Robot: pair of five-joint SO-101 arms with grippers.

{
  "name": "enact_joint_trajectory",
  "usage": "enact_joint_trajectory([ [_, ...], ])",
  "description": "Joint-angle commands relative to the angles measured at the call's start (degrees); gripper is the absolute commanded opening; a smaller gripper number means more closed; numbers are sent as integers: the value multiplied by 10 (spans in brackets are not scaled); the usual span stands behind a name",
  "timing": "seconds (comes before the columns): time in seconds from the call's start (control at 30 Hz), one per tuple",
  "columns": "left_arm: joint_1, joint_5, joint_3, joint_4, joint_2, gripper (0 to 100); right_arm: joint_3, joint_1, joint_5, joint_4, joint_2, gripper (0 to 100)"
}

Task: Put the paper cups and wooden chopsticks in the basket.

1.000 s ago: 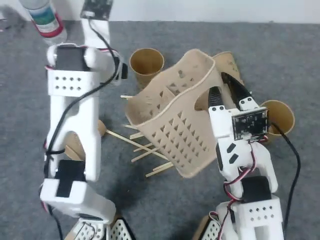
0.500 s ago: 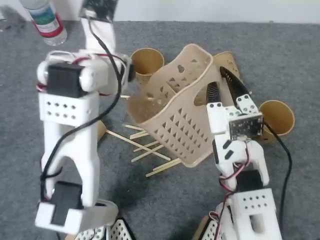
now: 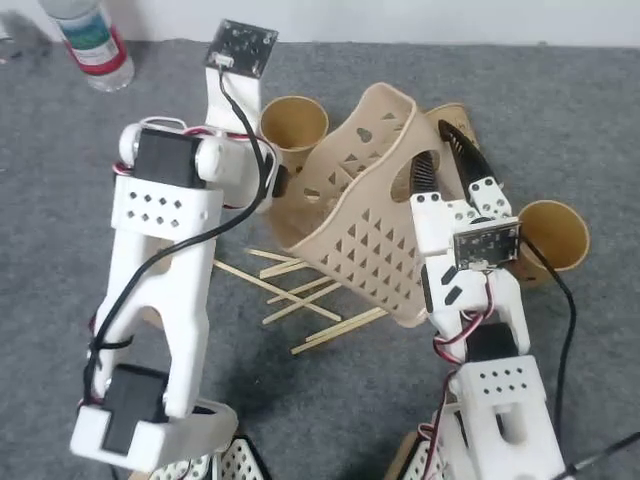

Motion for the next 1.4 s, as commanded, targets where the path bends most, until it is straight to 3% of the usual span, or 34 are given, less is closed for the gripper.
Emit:
enact_joint_trajectory([
  [0.0,-4,-5,-1,18,-26,174,-13,2,25,-36,16,6],
  [0.3,-4,-4,-44,18,-26,174,-14,4,25,-72,85,6],
  [0.6,28,-5,7,16,-19,172,-26,2,25,-71,90,6],
  [0.83,88,-5,11,-4,-18,42,-40,2,25,-66,88,6],
  [1.17,31,-4,-9,-5,134,140,-30,-15,22,6,-44,6],
  [1.37,24,-5,-51,16,110,150,-27,-15,22,24,-58,6],
])
